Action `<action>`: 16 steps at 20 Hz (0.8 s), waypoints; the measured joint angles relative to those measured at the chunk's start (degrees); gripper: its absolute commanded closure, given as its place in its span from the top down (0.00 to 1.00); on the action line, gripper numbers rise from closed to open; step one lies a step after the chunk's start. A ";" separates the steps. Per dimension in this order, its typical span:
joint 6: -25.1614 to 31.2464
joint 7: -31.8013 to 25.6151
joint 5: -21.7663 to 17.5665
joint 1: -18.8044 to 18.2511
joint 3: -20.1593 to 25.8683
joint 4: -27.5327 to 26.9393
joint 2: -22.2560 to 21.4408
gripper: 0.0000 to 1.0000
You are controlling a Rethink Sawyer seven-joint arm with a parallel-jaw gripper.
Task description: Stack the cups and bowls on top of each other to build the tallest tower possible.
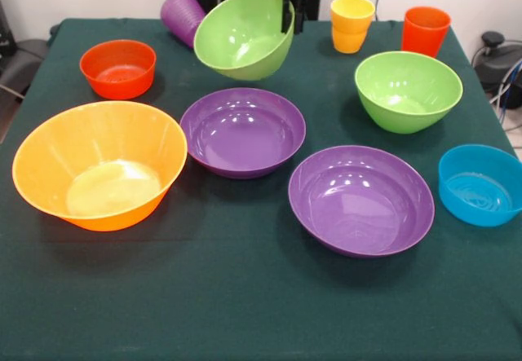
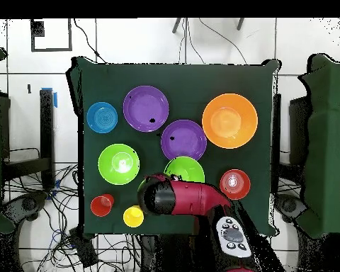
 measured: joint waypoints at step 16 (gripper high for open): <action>6.52 0.00 3.11 -0.07 0.84 -0.18 -5.46 0.00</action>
